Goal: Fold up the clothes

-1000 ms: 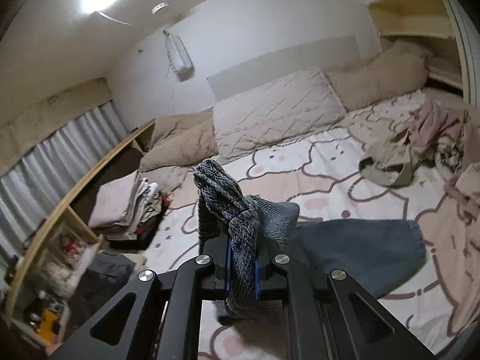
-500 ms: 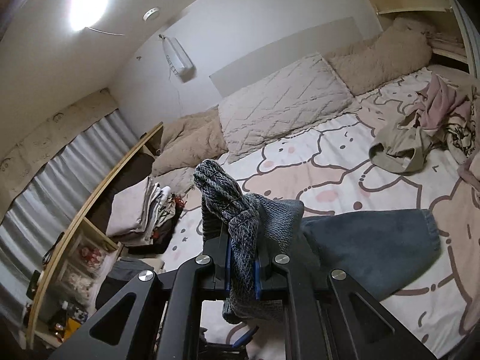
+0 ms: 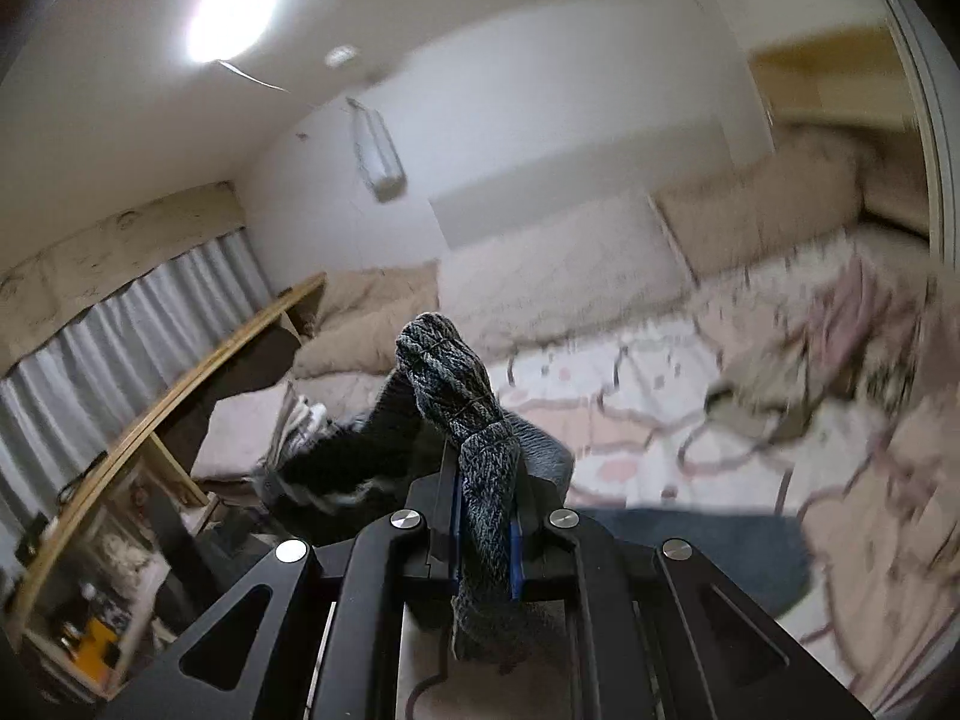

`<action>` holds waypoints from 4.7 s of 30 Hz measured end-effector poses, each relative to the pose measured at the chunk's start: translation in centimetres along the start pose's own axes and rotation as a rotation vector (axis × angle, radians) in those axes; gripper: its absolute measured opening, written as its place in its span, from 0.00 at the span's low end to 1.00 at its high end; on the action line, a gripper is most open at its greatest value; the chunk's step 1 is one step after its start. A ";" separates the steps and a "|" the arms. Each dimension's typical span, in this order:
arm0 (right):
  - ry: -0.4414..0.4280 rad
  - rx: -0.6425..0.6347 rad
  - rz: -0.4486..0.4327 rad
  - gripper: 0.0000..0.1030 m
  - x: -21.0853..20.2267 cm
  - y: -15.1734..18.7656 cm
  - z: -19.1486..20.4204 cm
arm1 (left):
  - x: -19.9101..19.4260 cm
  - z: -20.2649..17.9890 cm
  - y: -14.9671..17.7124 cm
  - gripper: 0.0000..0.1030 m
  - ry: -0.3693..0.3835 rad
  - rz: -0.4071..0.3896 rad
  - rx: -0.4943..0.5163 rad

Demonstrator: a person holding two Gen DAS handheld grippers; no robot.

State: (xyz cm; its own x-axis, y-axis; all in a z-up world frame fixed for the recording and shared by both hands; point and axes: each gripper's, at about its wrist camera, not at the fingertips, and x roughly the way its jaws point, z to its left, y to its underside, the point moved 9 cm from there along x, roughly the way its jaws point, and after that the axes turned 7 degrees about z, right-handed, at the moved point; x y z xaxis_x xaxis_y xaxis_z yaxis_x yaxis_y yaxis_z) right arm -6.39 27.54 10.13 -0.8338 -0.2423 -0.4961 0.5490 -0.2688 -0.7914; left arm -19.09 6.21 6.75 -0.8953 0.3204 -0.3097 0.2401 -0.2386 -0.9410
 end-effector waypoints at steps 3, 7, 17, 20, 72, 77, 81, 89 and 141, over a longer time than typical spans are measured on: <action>-0.014 -0.080 -0.101 0.11 -3.7 -2.7 2.4 | -2.7 0.1 -5.3 0.18 -0.037 -0.094 -0.003; 0.007 -0.162 -0.216 0.11 -8.2 -5.7 4.6 | -6.6 0.0 -10.3 0.17 -0.054 -0.174 -0.036; 0.014 -0.366 -0.497 0.11 -21.5 -10.4 11.4 | -26.0 2.7 -20.1 0.17 -0.270 -0.508 0.054; -0.012 -0.382 -0.556 0.11 -24.6 -11.3 12.9 | -30.8 2.6 -22.0 0.17 -0.295 -0.552 0.062; 0.511 -0.412 0.455 0.19 54.7 1.7 -14.8 | 40.4 11.0 19.9 0.22 -0.304 0.586 0.000; 0.545 -0.340 0.443 0.71 53.8 0.4 -17.6 | 41.3 13.6 19.7 0.64 -0.299 0.670 -0.015; 0.654 -0.250 0.345 0.74 50.6 -3.5 -20.4 | 39.9 17.6 17.5 0.67 -0.474 0.645 0.042; 0.517 -0.173 0.357 0.34 42.6 -2.9 -20.6 | 31.8 18.0 15.7 0.67 -0.324 0.574 0.026; 0.094 -0.144 0.517 0.12 21.7 32.3 8.4 | -1.7 11.9 34.8 0.09 0.015 0.814 -0.073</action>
State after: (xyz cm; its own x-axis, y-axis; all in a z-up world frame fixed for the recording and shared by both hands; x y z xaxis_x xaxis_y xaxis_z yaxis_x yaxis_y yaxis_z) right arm -6.28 5.78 -23.19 -0.4628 -0.2229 -0.8580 0.8806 -0.0044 -0.4739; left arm -13.66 -13.59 -23.82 -0.4250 0.0852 -0.9011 0.8372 -0.3416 -0.4272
